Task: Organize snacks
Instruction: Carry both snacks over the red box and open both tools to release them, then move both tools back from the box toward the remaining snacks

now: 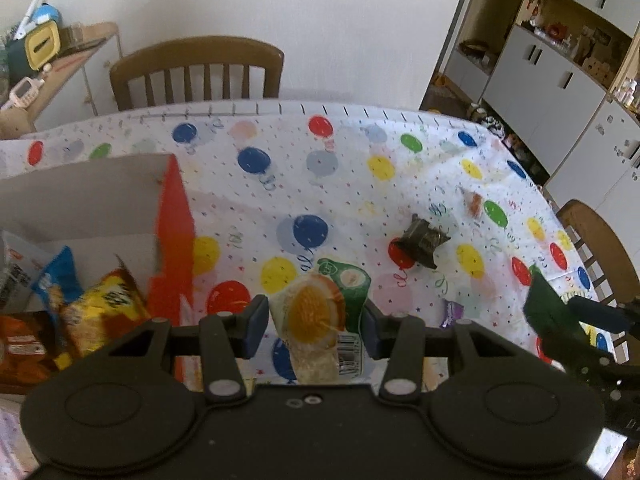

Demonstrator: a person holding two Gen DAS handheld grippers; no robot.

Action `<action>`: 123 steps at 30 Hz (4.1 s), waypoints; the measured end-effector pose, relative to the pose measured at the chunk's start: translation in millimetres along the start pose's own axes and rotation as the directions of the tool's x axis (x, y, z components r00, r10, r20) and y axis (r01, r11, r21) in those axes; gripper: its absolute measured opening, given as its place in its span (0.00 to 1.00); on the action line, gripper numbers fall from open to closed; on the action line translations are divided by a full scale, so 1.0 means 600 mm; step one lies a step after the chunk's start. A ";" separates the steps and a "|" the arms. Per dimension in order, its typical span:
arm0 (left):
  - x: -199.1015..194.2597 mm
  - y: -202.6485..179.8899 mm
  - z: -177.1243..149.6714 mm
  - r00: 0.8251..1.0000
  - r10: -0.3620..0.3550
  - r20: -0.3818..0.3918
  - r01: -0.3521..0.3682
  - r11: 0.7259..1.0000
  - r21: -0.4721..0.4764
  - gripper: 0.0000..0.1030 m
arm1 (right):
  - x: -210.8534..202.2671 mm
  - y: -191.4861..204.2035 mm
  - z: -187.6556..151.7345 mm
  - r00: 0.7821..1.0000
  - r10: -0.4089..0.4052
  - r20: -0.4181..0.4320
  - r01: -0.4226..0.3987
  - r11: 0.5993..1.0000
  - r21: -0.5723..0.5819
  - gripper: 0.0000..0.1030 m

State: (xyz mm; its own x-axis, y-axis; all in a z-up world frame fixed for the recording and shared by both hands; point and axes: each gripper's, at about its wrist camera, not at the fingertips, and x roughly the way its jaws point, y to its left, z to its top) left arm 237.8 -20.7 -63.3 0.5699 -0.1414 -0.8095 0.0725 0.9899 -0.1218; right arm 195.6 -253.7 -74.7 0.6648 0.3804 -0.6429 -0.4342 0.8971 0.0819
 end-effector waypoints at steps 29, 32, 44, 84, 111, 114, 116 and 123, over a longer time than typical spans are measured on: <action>-0.136 0.249 -0.003 0.986 0.147 0.077 -0.134 0.980 -0.148 0.44 | 0.108 0.286 0.130 0.988 0.153 0.011 -0.147 0.968 -0.204 0.47; -0.136 0.278 -0.007 0.983 0.174 0.068 -0.161 0.973 -0.164 0.44 | 0.135 0.304 0.139 0.989 0.147 0.000 -0.144 0.967 -0.210 0.47; -0.099 0.366 -0.025 0.968 0.252 -0.006 -0.248 0.950 -0.188 0.44 | 0.261 0.370 0.157 0.991 0.102 -0.081 -0.121 0.953 -0.278 0.47; -0.056 0.379 -0.055 0.962 0.269 -0.056 -0.274 0.948 -0.164 0.61 | 0.261 0.363 0.150 0.980 0.172 -0.103 -0.191 0.959 -0.210 0.62; -0.120 0.156 -0.021 0.986 0.080 0.149 -0.082 0.997 0.006 0.84 | 0.044 0.114 0.093 0.990 0.111 0.088 -0.119 0.989 0.089 0.82; -0.115 0.124 -0.020 0.986 0.052 0.157 -0.057 0.998 0.029 0.87 | 0.032 0.085 0.081 0.991 0.089 0.095 -0.100 0.987 0.122 0.84; -0.112 0.104 -0.021 0.986 0.038 0.161 -0.046 0.998 0.045 0.89 | 0.024 0.065 0.071 0.993 0.066 0.096 -0.079 0.987 0.141 0.85; -0.095 0.038 -0.025 0.987 -0.007 0.162 -0.005 0.997 0.077 0.98 | 0.015 0.001 0.033 0.997 -0.011 0.073 -0.003 0.983 0.181 0.86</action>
State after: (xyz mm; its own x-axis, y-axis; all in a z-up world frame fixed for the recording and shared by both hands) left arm 194.5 9.8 -28.7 0.6941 -0.1448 -0.7052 0.1318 0.9886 -0.0732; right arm 213.6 -245.4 -65.3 0.7119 0.3862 -0.5866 -0.3188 0.9219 0.2201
